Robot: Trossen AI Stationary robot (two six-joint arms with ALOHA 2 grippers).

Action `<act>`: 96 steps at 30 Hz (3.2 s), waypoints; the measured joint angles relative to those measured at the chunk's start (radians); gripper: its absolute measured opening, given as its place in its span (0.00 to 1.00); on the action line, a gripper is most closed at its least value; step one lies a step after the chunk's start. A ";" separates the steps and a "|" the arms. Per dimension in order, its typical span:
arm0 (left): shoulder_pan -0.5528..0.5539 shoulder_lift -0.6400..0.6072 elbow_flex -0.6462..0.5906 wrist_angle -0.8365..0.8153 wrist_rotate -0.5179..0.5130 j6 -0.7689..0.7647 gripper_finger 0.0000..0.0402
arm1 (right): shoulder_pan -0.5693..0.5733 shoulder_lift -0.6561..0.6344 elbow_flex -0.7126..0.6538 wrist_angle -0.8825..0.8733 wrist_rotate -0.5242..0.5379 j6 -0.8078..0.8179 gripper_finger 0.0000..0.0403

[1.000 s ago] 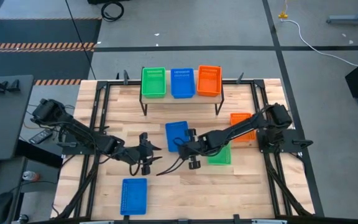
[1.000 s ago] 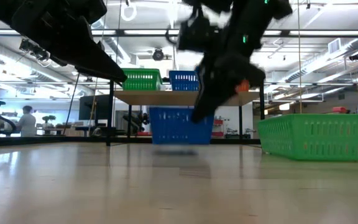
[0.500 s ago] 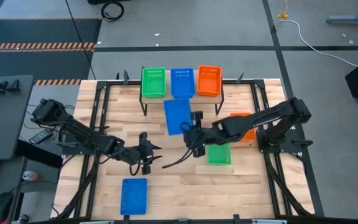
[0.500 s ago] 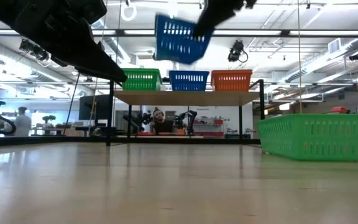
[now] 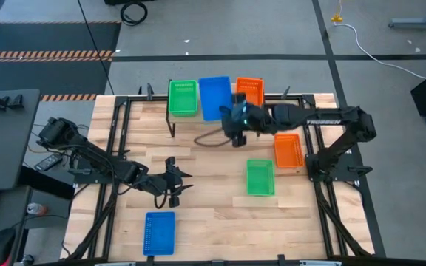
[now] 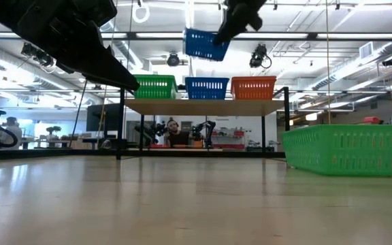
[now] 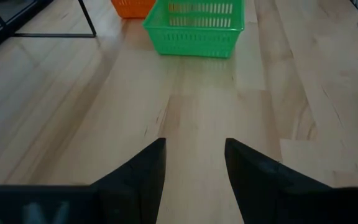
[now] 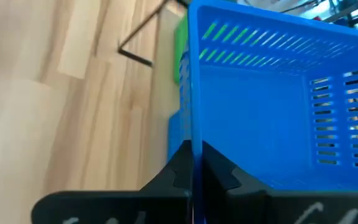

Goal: Stack baskets on shelf by color
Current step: Stack the right blue bin on the blue bin on the shelf, then stack the green bin on the green bin on the shelf

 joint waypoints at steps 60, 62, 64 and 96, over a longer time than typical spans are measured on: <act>-0.020 0.000 0.000 0.004 -0.014 -0.008 0.43 | -0.257 0.003 -0.003 0.035 -0.370 0.009 0.04; -0.020 0.000 0.000 0.004 -0.014 -0.008 0.43 | -0.260 0.003 -0.005 0.036 -0.380 0.009 0.04; -0.020 0.000 0.000 0.004 -0.014 -0.008 0.43 | -0.260 0.003 -0.018 0.044 -0.381 0.003 0.04; -0.060 0.000 0.000 0.002 0.010 -0.071 0.43 | -0.209 -0.036 -0.068 0.079 -0.188 0.021 0.43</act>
